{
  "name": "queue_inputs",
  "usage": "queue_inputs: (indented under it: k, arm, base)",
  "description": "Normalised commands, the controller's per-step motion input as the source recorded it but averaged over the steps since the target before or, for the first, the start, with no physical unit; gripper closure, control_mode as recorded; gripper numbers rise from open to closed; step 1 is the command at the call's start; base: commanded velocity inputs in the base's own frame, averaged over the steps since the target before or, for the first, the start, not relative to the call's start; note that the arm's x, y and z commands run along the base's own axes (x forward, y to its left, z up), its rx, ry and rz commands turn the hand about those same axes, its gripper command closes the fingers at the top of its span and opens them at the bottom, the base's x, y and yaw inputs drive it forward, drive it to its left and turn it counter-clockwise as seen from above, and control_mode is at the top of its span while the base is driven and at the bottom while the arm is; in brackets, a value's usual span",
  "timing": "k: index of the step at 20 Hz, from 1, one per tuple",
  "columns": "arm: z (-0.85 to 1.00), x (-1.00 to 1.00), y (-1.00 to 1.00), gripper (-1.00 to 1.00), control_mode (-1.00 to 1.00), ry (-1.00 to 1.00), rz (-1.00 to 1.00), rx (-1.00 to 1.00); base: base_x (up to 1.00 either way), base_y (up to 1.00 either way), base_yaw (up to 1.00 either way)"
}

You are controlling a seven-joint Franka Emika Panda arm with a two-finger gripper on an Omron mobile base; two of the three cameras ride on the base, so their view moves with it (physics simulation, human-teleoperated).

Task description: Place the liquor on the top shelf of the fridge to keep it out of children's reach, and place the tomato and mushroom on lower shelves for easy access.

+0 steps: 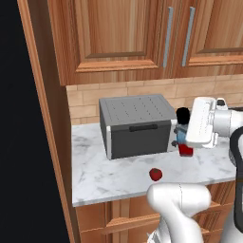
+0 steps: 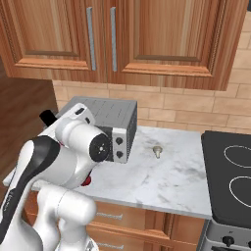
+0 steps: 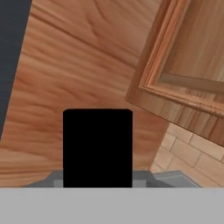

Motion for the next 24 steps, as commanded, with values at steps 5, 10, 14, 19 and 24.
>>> queue_inputs:
  k: [5, 10, 14, 19, 24]
  arm:
    - [0.02, 0.0, 0.37, 1.0, 1.0, 0.0, 0.05, -0.06]
    - [0.0, 0.0, 0.0, 1.0, 1.0, 0.0, 0.0, 0.0]
    - [0.0, 0.0, 0.0, 1.0, 1.0, 0.0, 0.0, 0.0]
    - [0.0, 0.0, 0.0, 1.0, 1.0, 0.0, 0.0, 0.0]
    - [0.0, 0.0, 0.0, 1.0, 1.0, 0.0, 0.0, 0.0]
  base:
    - [-0.05, 0.16, 0.07]
    - [-0.25, 0.28, 0.39]
    - [-0.28, 0.11, 0.57]
    - [-0.5, 0.03, 0.64]
    - [-0.63, 0.21, 0.66]
